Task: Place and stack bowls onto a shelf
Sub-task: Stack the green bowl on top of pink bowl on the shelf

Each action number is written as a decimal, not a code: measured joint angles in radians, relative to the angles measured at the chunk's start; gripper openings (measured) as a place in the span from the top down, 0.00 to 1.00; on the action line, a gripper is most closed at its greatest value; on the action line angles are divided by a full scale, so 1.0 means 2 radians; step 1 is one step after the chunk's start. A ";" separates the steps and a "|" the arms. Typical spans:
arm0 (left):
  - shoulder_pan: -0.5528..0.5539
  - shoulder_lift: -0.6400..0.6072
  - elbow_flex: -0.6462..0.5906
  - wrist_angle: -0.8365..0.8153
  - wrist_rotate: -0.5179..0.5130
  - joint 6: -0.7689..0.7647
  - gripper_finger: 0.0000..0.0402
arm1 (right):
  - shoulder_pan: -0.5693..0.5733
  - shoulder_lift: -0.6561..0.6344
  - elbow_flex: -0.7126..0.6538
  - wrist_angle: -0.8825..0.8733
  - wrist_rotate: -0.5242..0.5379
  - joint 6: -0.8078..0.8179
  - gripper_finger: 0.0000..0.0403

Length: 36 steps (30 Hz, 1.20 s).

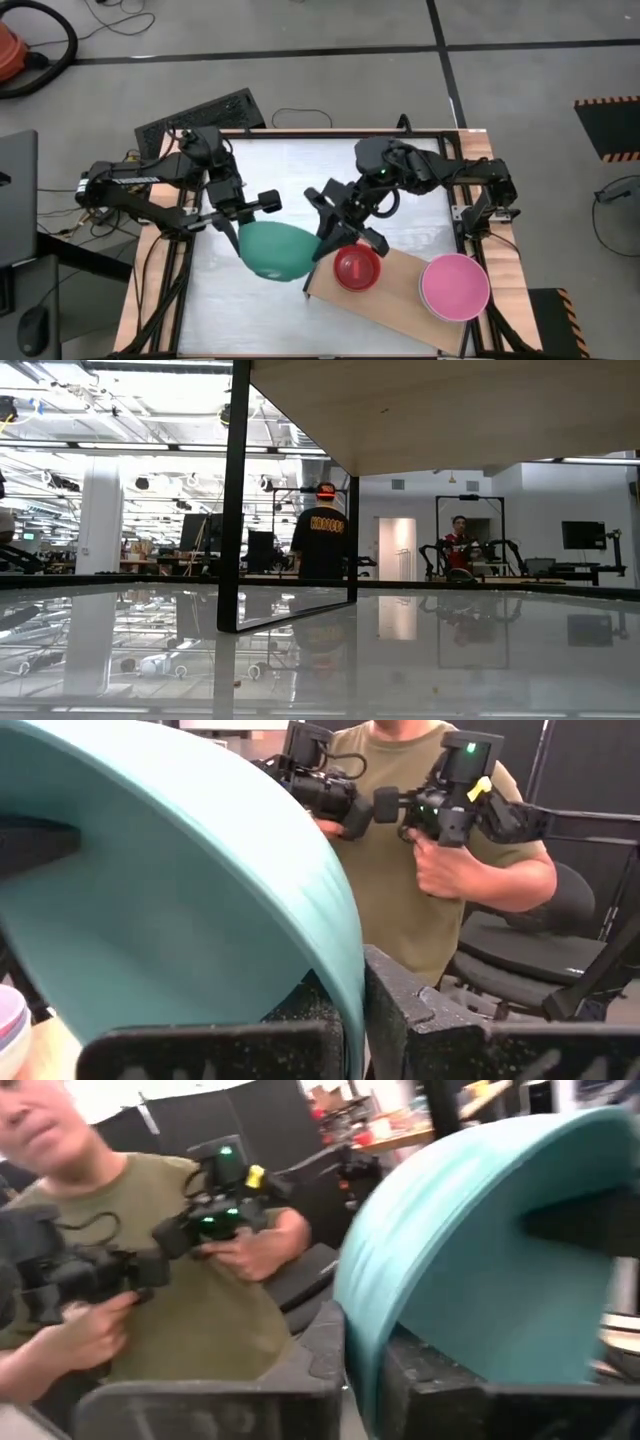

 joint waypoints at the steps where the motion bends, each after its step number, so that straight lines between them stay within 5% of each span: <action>1: 0.000 0.003 0.000 0.001 0.001 -0.001 0.99 | 0.001 0.002 0.000 -0.001 -0.007 -0.002 0.89; 6: -0.002 0.007 0.000 0.006 -0.013 -0.017 0.89 | 0.006 0.005 0.000 -0.009 -0.007 -0.012 0.91; 14: -0.027 0.008 0.001 0.033 -0.076 -0.068 0.60 | 0.003 0.008 -0.001 -0.002 -0.015 -0.002 0.93; 22: -0.006 0.008 0.000 0.029 -0.060 -0.124 0.35 | -0.001 0.008 -0.001 -0.032 -0.014 0.013 0.93; 36: 0.068 0.003 0.022 0.032 -0.104 -0.228 0.31 | 0.002 0.007 -0.001 -0.136 -0.014 0.028 0.94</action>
